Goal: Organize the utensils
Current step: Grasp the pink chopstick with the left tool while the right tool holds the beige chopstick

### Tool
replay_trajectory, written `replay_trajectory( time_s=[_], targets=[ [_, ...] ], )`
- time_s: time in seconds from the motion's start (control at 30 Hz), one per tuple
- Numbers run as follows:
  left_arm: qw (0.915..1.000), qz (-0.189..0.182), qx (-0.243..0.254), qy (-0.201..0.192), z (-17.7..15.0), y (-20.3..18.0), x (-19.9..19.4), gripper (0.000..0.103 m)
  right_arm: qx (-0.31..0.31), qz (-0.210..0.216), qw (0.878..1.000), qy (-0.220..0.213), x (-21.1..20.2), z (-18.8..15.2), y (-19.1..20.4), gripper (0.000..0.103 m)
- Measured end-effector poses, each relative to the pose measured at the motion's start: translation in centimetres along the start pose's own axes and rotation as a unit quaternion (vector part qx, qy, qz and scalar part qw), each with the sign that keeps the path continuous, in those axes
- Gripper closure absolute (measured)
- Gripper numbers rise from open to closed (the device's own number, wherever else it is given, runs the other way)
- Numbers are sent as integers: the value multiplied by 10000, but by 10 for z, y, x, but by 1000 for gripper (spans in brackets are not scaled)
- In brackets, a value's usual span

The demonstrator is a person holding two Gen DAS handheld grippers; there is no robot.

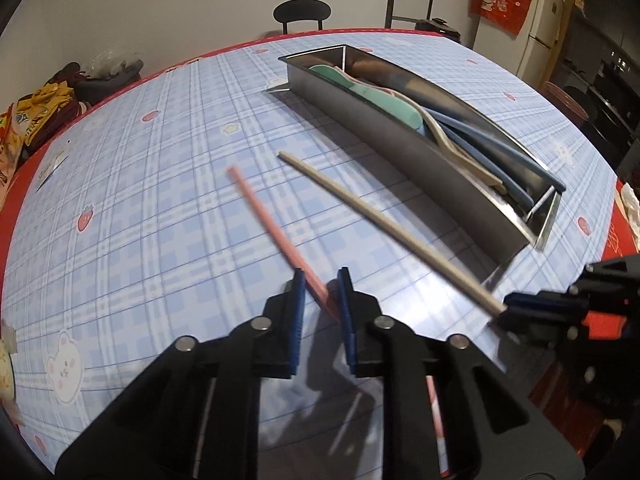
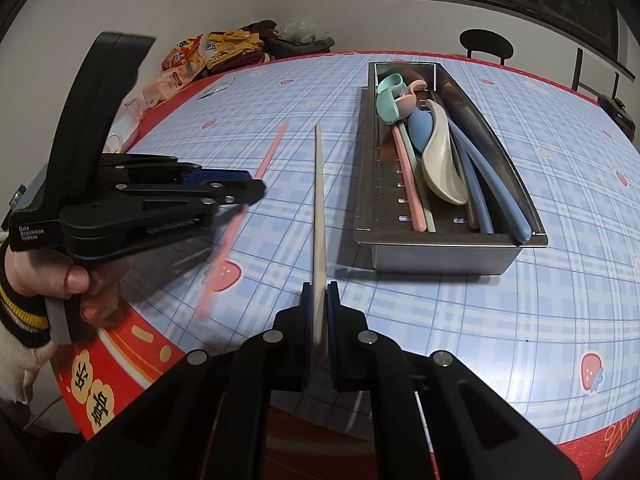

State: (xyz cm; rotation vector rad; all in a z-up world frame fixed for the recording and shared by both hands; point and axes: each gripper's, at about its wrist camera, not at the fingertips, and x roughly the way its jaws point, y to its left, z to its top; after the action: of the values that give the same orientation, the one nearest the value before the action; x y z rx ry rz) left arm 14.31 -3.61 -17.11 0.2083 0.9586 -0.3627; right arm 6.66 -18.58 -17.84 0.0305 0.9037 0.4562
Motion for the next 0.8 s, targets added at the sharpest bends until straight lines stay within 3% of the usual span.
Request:
replay_trajectory(
  time_s=[0.1,0.3,0.4,0.5,0.8],
  targets=[
    [10000,56,-24,9,-7,13,-5,90,-11,-38,10000,5,-1,0,1,95],
    [9997,46,-224,-116,-23,37,-14,88,-5,-79,10000,53,4,4,2,94],
    [9996,9,-202,-208,-30,41,-17,88,-90,-98,9998,116,8,10,7,85],
    [9995,53,-99,-299,-33,38,-18,88,-298,-256,9991,182,12,15,17,79],
    [9991,-107,-173,-361,-35,42,-19,88,-539,-795,9952,200,26,27,30,78]
  ],
)
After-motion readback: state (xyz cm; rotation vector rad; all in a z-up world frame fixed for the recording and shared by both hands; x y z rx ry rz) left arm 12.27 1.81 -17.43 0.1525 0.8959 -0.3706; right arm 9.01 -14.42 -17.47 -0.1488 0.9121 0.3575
